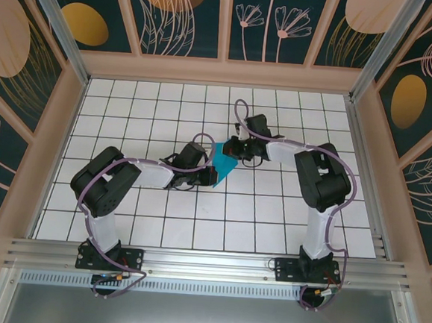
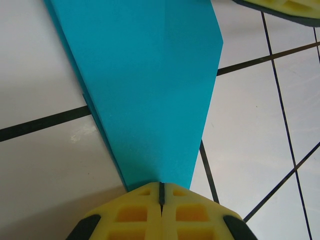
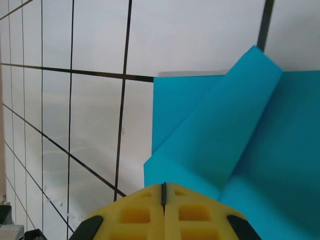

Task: Fold a paper plane with a square sheet of paper (pick it up from the middle)
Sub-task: Fourth fold the wing at the center of the table.

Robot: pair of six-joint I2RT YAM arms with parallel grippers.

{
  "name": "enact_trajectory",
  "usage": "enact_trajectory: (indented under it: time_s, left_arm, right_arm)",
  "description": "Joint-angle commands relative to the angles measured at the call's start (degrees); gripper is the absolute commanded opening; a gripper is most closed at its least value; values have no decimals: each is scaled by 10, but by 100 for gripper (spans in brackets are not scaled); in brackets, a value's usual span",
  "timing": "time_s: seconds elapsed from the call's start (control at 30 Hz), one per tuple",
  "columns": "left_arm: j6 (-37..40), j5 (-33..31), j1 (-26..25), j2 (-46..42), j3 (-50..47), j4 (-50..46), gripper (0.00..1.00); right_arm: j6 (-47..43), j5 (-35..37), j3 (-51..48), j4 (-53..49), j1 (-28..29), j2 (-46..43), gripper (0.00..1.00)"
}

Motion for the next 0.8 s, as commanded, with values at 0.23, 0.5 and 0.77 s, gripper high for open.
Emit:
enact_trajectory:
  time_s: [0.23, 0.5, 0.77]
  left_arm:
    - [-16, -27, -1, -37, 9, 11, 8]
    - [-11, 8, 15, -6, 44, 55, 13]
    - [-3, 34, 16, 57, 70, 34, 11]
  right_arm:
    - [-6, -19, 25, -1, 3, 72, 5]
    - [-17, -9, 7, -12, 2, 80, 5]
    - [-16, -8, 5, -12, 1, 87, 5]
